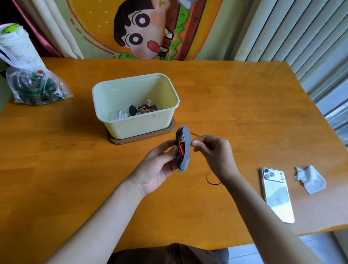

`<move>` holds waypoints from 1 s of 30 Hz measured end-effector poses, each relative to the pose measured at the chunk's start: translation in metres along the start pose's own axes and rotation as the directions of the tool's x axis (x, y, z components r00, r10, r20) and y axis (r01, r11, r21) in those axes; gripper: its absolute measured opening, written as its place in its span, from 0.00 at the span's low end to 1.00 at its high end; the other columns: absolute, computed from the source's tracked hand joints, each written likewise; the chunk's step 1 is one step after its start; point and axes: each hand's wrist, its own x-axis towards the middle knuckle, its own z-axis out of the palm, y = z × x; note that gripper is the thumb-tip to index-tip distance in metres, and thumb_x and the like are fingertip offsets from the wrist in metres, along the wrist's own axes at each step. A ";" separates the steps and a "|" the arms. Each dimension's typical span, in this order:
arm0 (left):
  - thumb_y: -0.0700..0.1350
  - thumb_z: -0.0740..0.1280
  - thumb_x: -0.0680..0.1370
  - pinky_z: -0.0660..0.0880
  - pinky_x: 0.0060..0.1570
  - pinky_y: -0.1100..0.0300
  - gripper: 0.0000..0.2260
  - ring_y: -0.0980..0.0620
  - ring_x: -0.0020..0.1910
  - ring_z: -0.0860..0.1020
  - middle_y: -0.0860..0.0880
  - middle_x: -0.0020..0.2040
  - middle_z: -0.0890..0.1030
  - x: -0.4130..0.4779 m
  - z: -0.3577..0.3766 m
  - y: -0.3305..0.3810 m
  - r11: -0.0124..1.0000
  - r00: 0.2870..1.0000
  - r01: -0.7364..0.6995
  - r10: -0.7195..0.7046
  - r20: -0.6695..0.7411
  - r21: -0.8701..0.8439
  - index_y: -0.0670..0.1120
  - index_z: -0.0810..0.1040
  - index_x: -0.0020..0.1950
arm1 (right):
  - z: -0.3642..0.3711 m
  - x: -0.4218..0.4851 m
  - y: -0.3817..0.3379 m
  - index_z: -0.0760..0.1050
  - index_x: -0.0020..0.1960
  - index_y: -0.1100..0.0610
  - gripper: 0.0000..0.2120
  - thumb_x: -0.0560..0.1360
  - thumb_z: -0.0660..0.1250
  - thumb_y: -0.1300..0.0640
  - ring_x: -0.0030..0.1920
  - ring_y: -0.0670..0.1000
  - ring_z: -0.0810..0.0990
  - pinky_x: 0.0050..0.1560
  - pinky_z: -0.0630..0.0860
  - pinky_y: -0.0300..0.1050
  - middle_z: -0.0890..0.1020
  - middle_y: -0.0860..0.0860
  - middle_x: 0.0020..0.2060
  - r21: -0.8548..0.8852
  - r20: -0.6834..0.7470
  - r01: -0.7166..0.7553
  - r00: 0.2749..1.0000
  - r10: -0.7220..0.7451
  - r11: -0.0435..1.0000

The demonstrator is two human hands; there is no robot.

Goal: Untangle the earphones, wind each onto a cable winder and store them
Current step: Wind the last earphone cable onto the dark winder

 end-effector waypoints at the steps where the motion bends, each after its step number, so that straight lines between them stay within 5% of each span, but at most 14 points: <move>1: 0.41 0.62 0.76 0.78 0.37 0.64 0.09 0.51 0.39 0.81 0.44 0.42 0.83 0.001 0.001 0.001 0.999 1.000 -0.016 0.016 -0.008 -0.037 0.43 0.75 0.55 | 0.005 -0.004 0.001 0.78 0.36 0.54 0.08 0.74 0.69 0.58 0.29 0.37 0.72 0.33 0.67 0.31 0.78 0.44 0.29 0.001 -0.005 -0.009 1.000 0.009 1.000; 5: 0.36 0.59 0.80 0.76 0.35 0.66 0.07 0.54 0.35 0.79 0.46 0.39 0.82 0.007 0.007 0.002 0.986 0.981 -0.139 0.124 -0.150 -0.096 0.42 0.76 0.52 | 0.026 -0.027 0.002 0.76 0.36 0.53 0.10 0.76 0.67 0.60 0.26 0.39 0.71 0.28 0.63 0.30 0.74 0.42 0.27 -0.058 0.005 -0.038 0.999 0.038 0.998; 10: 0.35 0.63 0.79 0.74 0.32 0.65 0.03 0.54 0.36 0.75 0.46 0.41 0.77 0.013 0.005 -0.001 0.966 0.903 -0.242 0.259 -0.343 0.093 0.42 0.75 0.50 | 0.041 -0.043 0.002 0.81 0.45 0.57 0.09 0.79 0.63 0.59 0.34 0.40 0.74 0.36 0.66 0.28 0.76 0.47 0.34 -0.225 0.041 0.024 0.999 -0.015 0.974; 17: 0.37 0.67 0.78 0.76 0.34 0.65 0.04 0.56 0.36 0.78 0.48 0.42 0.79 0.015 -0.006 0.001 0.850 0.830 -0.223 0.422 -0.364 0.477 0.41 0.74 0.51 | 0.037 -0.043 -0.004 0.82 0.48 0.58 0.10 0.79 0.61 0.60 0.36 0.47 0.76 0.38 0.71 0.35 0.77 0.48 0.39 -0.358 0.114 0.095 0.992 -0.058 0.929; 21: 0.38 0.66 0.78 0.75 0.33 0.65 0.05 0.53 0.37 0.78 0.46 0.45 0.79 0.019 -0.008 0.004 0.913 0.838 -0.162 0.328 -0.435 0.375 0.40 0.75 0.54 | 0.032 -0.039 -0.008 0.82 0.47 0.58 0.10 0.79 0.62 0.61 0.32 0.41 0.71 0.34 0.65 0.28 0.76 0.47 0.38 -0.381 0.102 0.100 0.993 -0.065 0.919; 26: 0.37 0.66 0.79 0.75 0.30 0.66 0.10 0.53 0.39 0.77 0.44 0.47 0.79 0.023 -0.017 0.006 0.974 0.835 -0.125 0.206 -0.511 0.188 0.37 0.75 0.59 | 0.030 -0.038 -0.014 0.82 0.47 0.58 0.10 0.79 0.62 0.61 0.31 0.45 0.74 0.33 0.68 0.33 0.76 0.48 0.37 -0.377 0.113 0.107 0.991 -0.069 0.920; 28: 0.38 0.67 0.78 0.76 0.31 0.65 0.07 0.52 0.40 0.78 0.42 0.49 0.80 0.022 -0.021 0.001 0.934 0.820 -0.100 0.273 -0.503 0.344 0.39 0.76 0.56 | 0.031 -0.038 -0.015 0.82 0.48 0.58 0.10 0.79 0.62 0.61 0.34 0.50 0.77 0.36 0.72 0.39 0.77 0.49 0.38 -0.387 0.138 0.123 0.988 -0.074 0.914; 30: 0.39 0.68 0.77 0.79 0.36 0.60 0.03 0.50 0.41 0.80 0.43 0.49 0.81 0.020 -0.023 -0.004 0.790 0.813 -0.094 0.412 -0.411 0.606 0.45 0.76 0.50 | 0.028 -0.034 -0.017 0.82 0.48 0.58 0.10 0.79 0.62 0.61 0.36 0.51 0.77 0.37 0.71 0.39 0.77 0.48 0.38 -0.397 0.141 0.133 0.987 -0.083 0.908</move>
